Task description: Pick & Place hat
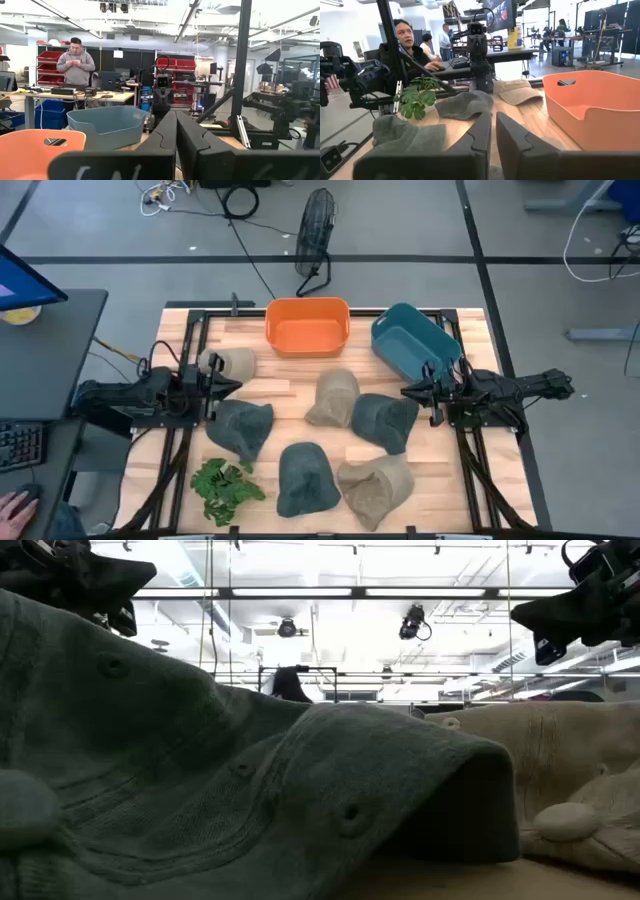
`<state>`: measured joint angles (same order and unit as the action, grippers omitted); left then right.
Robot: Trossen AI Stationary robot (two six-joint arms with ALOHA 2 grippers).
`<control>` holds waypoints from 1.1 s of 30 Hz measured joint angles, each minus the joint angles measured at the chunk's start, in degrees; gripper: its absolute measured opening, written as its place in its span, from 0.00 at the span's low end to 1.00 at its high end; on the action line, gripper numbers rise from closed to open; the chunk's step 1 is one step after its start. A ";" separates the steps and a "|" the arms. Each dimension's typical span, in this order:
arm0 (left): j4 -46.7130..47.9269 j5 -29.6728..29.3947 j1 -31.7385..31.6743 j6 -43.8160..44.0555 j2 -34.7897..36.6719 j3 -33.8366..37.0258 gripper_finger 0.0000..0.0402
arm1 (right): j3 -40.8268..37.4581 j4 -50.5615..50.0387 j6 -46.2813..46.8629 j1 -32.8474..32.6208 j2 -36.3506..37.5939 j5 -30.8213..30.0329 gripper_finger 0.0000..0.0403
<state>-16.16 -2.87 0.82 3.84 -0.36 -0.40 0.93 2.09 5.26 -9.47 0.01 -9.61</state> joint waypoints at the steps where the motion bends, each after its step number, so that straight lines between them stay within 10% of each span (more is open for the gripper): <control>1: 0.00 0.00 0.01 0.00 0.00 -0.01 0.01 | 0.00 0.00 0.00 0.02 0.00 0.00 0.08; 19: -0.84 -0.17 0.00 3.93 0.00 -0.01 0.01 | 0.00 0.86 4.54 0.02 0.00 -0.36 0.08; 33: 0.10 -0.29 0.01 6.02 -2.94 -10.81 0.01 | 4.01 26.31 -6.09 0.02 -0.01 -1.99 0.08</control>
<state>-16.06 -3.16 0.83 9.86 -3.30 -11.21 4.94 28.39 -0.83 -9.45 0.00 -11.60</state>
